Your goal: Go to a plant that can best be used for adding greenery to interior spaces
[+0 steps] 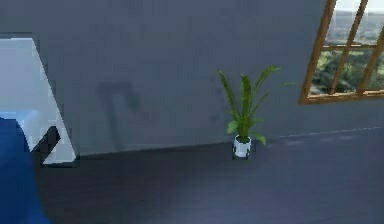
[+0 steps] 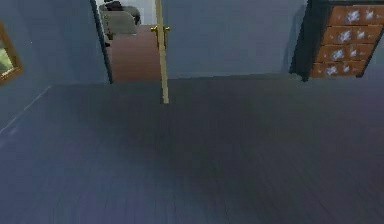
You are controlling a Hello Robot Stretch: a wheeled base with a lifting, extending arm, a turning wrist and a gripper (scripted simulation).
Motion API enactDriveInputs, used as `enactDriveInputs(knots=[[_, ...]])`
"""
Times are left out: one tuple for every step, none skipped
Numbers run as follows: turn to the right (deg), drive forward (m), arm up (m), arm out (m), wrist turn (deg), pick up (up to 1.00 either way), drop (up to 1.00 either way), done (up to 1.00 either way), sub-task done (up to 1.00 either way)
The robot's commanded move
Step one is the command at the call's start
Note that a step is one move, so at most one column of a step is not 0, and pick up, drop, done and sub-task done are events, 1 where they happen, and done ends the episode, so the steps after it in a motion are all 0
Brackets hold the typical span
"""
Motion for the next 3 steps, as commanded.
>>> enactDriveInputs(knots=[[0.0,0.75,0.00,0.00,0.0,0.00,0.00,0.00,0.00],[27.0,0.00,0.00,0.00,0.0,0.00,0.00,0.00,0.00],[0.0,0.00,0.00,0.00,0.0,0.00,0.00,1.00,0.00]])
